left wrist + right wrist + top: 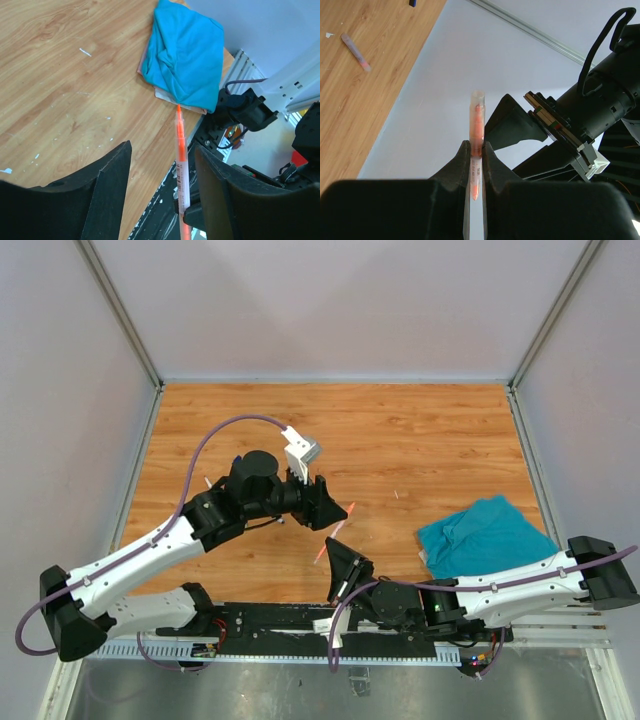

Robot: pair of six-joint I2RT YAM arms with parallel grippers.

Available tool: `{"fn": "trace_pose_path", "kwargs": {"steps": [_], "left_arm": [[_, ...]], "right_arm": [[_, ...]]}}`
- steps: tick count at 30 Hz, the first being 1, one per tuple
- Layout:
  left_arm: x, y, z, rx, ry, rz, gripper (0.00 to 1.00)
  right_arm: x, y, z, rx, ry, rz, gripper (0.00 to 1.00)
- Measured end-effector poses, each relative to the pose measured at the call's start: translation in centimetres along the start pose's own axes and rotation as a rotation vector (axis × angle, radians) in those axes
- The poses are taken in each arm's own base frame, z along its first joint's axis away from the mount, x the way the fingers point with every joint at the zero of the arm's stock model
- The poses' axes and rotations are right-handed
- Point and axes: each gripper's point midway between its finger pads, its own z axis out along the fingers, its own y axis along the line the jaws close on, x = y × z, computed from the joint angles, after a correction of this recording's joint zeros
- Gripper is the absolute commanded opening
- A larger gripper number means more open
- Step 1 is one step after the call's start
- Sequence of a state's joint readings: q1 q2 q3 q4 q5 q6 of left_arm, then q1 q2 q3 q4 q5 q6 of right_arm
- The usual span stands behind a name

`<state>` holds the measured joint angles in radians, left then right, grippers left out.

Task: Insert the pens into the pen caps
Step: Adjust the pen.

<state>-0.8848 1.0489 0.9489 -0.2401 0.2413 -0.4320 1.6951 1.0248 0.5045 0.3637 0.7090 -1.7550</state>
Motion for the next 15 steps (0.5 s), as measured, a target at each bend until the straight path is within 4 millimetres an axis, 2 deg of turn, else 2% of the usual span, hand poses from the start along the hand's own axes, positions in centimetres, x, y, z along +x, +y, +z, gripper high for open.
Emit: {"fn": "trace_pose_path", "kwargs": {"steps": [7,15], "left_arm": [[0.7,-0.7,0.0,0.041,0.027,0.023,0.50],[2.6,-1.0,0.9,0.060,0.090,0.034,0.35]], "right_arm": [[0.1,0.0,0.0,0.000,0.003,0.001,0.03],[0.3,0.1,0.0,-0.006,0.017,0.000,0.03]]}}
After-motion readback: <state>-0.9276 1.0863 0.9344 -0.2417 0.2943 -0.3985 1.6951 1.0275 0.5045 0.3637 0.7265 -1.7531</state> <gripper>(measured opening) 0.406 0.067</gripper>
